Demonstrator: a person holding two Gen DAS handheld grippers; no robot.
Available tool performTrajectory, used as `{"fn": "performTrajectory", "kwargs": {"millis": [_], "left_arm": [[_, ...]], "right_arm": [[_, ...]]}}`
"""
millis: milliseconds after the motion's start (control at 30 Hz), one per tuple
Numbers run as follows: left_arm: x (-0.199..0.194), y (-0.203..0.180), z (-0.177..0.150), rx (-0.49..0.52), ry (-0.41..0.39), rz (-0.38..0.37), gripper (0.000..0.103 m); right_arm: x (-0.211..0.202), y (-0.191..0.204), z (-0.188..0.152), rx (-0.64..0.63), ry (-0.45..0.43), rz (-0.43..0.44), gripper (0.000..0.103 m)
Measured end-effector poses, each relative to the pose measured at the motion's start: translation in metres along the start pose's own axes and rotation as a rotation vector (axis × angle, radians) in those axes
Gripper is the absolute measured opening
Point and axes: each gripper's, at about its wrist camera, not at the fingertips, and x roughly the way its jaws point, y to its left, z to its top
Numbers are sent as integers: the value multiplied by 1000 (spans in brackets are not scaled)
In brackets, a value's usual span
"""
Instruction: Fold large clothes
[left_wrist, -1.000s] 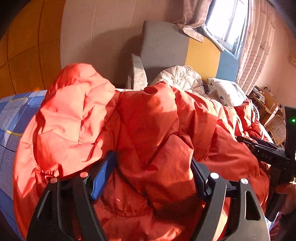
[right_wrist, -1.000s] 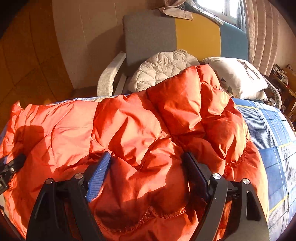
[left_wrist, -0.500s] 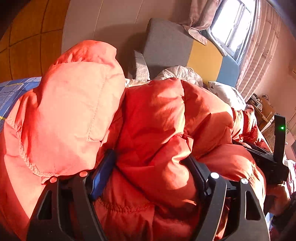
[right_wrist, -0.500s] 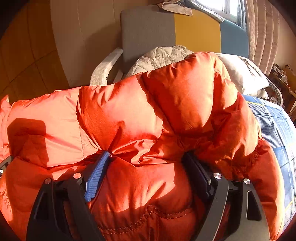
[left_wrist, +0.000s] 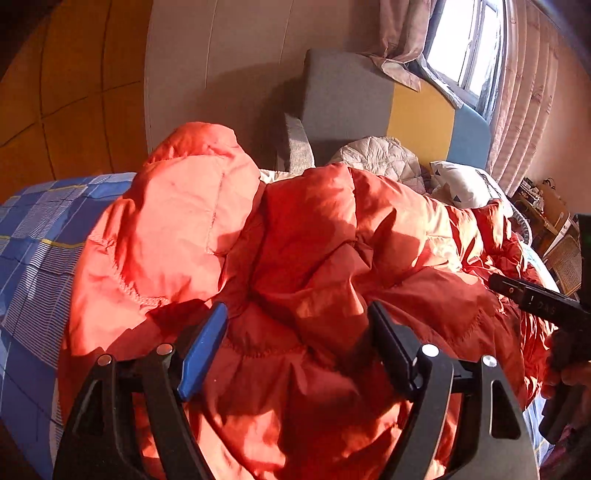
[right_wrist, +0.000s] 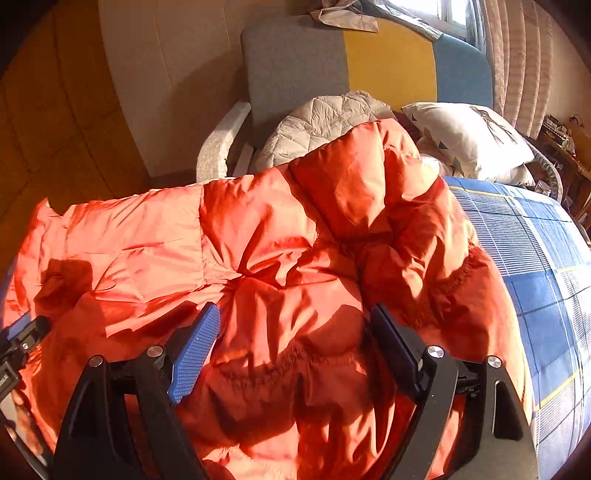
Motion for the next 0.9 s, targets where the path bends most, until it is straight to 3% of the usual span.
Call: {"fn": "performTrajectory", "kwargs": {"millis": [267,400,667,900], "left_arm": [[-40,0,-12,-10,-49,-43,78],[-52,-14,-13,24,-64,-90,78],[-26,-64,-7,97,-32,-154,77],[-1,-57,29,59,-32,-106,77]], "right_arm": [[-44,38,-27,-81,-50,71,83],[-53,43,-32,-60,-60,49,83],[-57,9,-42,-9,-41,-22,83],[-40,4,-27,-5,-39,-46,83]]}}
